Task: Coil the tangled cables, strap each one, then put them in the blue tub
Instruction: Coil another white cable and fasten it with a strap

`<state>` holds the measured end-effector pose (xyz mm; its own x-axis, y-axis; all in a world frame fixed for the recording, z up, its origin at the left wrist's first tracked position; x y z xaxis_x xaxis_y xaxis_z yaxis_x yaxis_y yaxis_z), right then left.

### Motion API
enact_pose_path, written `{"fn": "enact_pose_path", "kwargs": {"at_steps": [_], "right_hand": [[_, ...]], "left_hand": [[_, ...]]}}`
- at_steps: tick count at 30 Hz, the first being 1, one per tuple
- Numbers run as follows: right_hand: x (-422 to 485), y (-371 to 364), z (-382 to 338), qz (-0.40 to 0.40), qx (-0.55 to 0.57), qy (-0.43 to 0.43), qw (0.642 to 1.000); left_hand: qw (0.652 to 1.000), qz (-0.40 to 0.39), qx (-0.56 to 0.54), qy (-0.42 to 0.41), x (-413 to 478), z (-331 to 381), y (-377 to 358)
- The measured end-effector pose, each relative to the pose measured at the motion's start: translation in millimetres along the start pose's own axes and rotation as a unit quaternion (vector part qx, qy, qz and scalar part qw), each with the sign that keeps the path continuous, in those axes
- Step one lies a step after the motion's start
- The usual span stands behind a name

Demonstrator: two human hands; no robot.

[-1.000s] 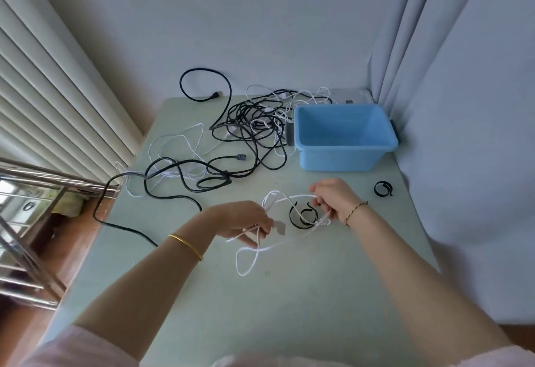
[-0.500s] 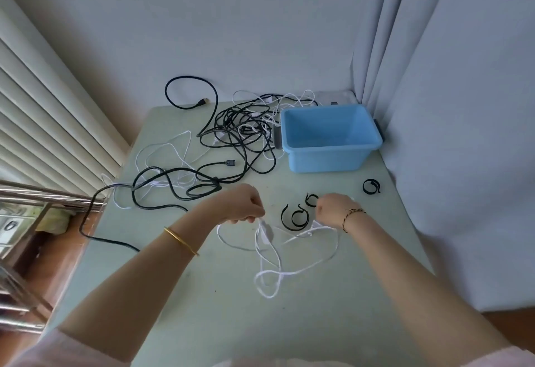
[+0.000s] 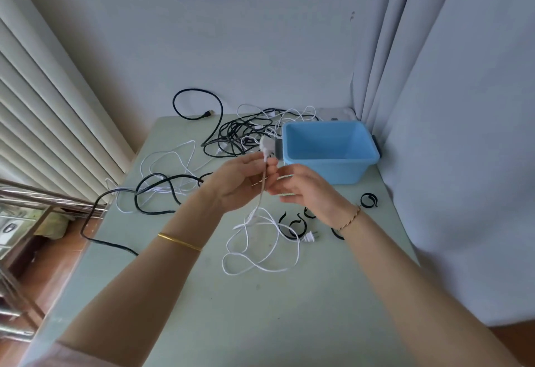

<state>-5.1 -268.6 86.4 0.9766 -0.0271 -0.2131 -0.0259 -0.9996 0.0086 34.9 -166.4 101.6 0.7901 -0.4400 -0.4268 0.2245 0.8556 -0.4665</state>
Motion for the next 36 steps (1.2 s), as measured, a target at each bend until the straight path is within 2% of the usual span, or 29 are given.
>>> {"fn": "enact_pose_path", "kwargs": {"at_steps": [3, 6, 8, 11, 12, 14, 16, 19, 23, 27, 30, 32, 34, 36], "right_hand": [[-6.5, -25.3, 4.5, -0.090, -0.048, 0.029, 0.994], [-9.5, -28.2, 7.7, -0.122, -0.053, 0.051, 0.990], [-7.1, -22.7, 5.7, -0.118, -0.114, 0.067, 0.984], [-1.7, -15.4, 0.8, -0.106, -0.214, 0.092, 0.967], [1.9, -12.4, 0.0, -0.099, -0.265, 0.113, 0.952], [9.1, -8.1, 4.3, -0.086, -0.399, 0.139, 0.902], [15.5, -0.9, 11.0, -0.071, -0.464, 0.139, 0.872], [21.8, 14.2, 14.9, -0.034, -0.428, 0.122, 0.895], [23.3, 26.5, 6.3, -0.001, -0.267, 0.103, 0.958], [20.8, 29.2, -5.8, 0.007, -0.268, 0.084, 0.960], [15.1, 31.8, -16.8, 0.045, -0.278, 0.073, 0.957], [7.8, 30.2, -24.1, 0.060, -0.242, 0.073, 0.966], [-0.8, 19.8, -28.1, 0.032, -0.192, 0.075, 0.978], [-9.1, 4.7, -26.4, -0.014, -0.175, 0.073, 0.982]], "left_hand": [[0.998, -0.004, -0.060, -0.009, -1.3, 2.9, -9.5], [0.995, 0.002, -0.097, 0.019, -4.6, 5.3, -13.4], [0.998, 0.002, -0.054, 0.028, -6.5, 7.3, -14.4], [0.997, -0.005, 0.068, 0.039, -8.0, 3.4, -13.8], [0.993, -0.015, 0.108, 0.047, -9.7, 0.2, -15.3], [0.986, -0.033, 0.151, 0.064, -13.2, -5.6, -18.7], [0.982, -0.033, 0.171, 0.071, -15.3, -7.0, -19.8], [0.971, -0.035, 0.222, 0.085, -16.3, -9.6, -17.8], [0.927, -0.075, 0.340, 0.140, -24.1, -28.2, -15.9], [0.862, -0.105, 0.472, 0.152, -28.4, -40.9, -10.9], [0.840, -0.068, 0.525, 0.120, -22.4, -38.9, -4.8], [0.849, -0.004, 0.519, 0.097, -16.0, -36.0, 1.8], [0.892, 0.059, 0.440, 0.085, -10.5, -33.1, 8.6], [0.947, 0.090, 0.298, 0.082, -6.6, -28.6, 11.3]]}}
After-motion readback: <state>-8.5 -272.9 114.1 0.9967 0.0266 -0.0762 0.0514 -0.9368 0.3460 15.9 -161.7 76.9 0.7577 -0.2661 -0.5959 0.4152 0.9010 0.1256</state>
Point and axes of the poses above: each hand's wrist, its own x-axis towards the middle knuckle, its own y-axis out of the back of the hand, z = x × y, the point moved 8 cm from there along x, towards the middle knuckle, and after that the axes turned 8 degrees about z, right-handed, at the moved point
